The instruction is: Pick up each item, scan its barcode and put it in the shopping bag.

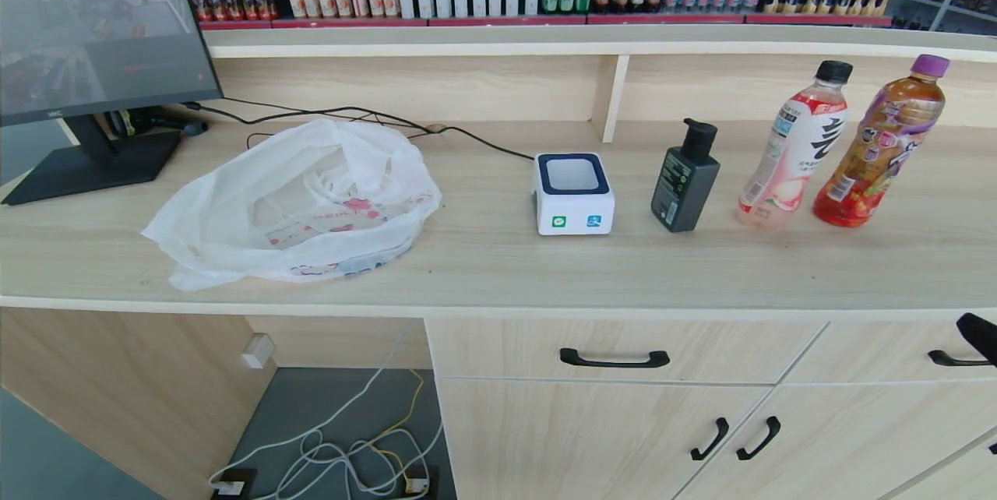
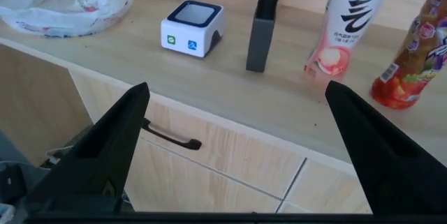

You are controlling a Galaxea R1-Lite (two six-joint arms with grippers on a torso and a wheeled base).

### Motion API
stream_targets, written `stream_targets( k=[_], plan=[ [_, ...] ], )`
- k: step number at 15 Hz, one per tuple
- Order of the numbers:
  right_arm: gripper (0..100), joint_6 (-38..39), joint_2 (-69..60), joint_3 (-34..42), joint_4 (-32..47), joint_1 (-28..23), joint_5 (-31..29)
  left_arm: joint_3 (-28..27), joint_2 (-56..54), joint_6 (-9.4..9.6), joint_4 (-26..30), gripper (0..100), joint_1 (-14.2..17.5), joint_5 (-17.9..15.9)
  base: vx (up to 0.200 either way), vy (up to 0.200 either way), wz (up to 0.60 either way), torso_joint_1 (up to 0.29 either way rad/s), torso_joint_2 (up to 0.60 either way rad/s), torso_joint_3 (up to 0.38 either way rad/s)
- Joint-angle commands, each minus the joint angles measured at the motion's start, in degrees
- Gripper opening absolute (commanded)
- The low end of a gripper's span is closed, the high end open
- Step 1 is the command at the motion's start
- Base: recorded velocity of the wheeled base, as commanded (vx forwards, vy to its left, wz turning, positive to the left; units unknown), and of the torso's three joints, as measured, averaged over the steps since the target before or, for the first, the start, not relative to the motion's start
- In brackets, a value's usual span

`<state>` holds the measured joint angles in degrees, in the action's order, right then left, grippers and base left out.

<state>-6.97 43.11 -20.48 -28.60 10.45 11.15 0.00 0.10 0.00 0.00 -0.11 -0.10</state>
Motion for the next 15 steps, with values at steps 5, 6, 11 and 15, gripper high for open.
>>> stream_targets(
  k=[5, 6, 11, 15],
  plan=[
    [100, -0.7, 24.4, -5.4, -23.9, 11.3, -4.4, 0.0, 0.0, 0.00, 0.0, 100, 0.0, 0.0, 0.000, 0.000, 0.00, 0.000, 0.00, 0.000],
    [100, 0.7, 30.1, -7.4, -30.7, 13.2, -7.1, 0.0, 0.0, 0.00, 0.0, 100, 0.0, 0.0, 0.000, 0.000, 0.00, 0.000, 0.00, 0.000],
    [100, 2.1, 40.8, -15.7, -35.2, 15.0, -15.5, 0.0, 0.0, 0.00, 0.0, 100, 0.0, 0.0, 0.000, 0.000, 0.00, 0.000, 0.00, 0.000],
    [100, 5.3, 46.6, -16.9, -36.8, 14.6, -18.8, 0.0, 0.0, 0.00, 0.0, 100, 0.0, 0.0, 0.000, 0.000, 0.00, 0.000, 0.00, 0.000]
  ],
)
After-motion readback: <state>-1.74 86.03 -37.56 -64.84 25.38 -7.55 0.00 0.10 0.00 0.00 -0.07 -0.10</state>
